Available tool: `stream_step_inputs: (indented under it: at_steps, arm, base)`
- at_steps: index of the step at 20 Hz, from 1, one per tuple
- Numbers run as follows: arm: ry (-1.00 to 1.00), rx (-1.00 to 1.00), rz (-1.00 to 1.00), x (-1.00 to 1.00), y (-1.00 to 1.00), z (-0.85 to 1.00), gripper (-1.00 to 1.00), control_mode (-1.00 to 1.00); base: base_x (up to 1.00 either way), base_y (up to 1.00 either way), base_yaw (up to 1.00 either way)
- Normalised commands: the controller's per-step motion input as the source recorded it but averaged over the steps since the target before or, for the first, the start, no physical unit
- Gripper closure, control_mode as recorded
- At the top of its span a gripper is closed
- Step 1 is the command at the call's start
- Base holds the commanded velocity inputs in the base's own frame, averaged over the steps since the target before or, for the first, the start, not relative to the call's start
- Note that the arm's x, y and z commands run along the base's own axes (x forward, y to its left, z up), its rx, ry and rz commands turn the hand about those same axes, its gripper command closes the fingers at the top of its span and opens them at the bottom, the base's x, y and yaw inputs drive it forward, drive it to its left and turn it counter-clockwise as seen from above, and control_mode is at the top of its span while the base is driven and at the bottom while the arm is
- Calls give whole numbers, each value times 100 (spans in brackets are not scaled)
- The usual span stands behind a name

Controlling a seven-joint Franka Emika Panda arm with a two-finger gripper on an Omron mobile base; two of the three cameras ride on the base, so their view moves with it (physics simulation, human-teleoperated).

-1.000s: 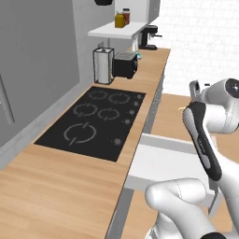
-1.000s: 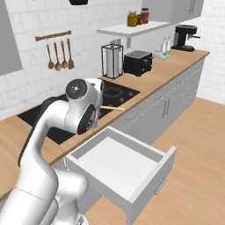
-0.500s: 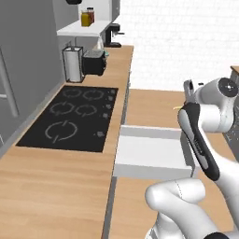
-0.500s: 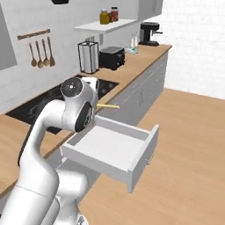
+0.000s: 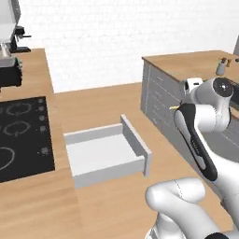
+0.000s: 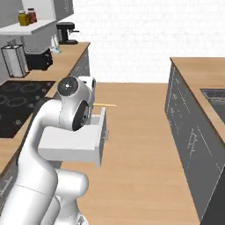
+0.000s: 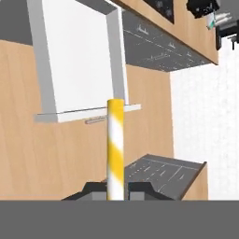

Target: Take a straw from the drawer in front and place it inside the glass cup on the dining counter.

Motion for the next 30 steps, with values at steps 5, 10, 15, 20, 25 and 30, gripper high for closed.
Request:
stream_step_inputs:
  at_steps: [5,10,15,20,25,30]
  arm:
    - [0,0,0,0,0,0,100,100]
    - [0,0,0,0,0,0,100,100]
    - [0,0,0,0,0,0,100,100]
    - [0,0,0,0,0,0,100,100]
    - [0,0,0,0,0,0,100,100]
    - [0,0,0,0,0,0,100,100]
  base:
    - [-24,-3,-78]
    - [-15,-13,-75]
    - [-7,-46,-60]
    - [-1,-76,-42]
    - [0,-91,-28]
    - [0,-99,-18]
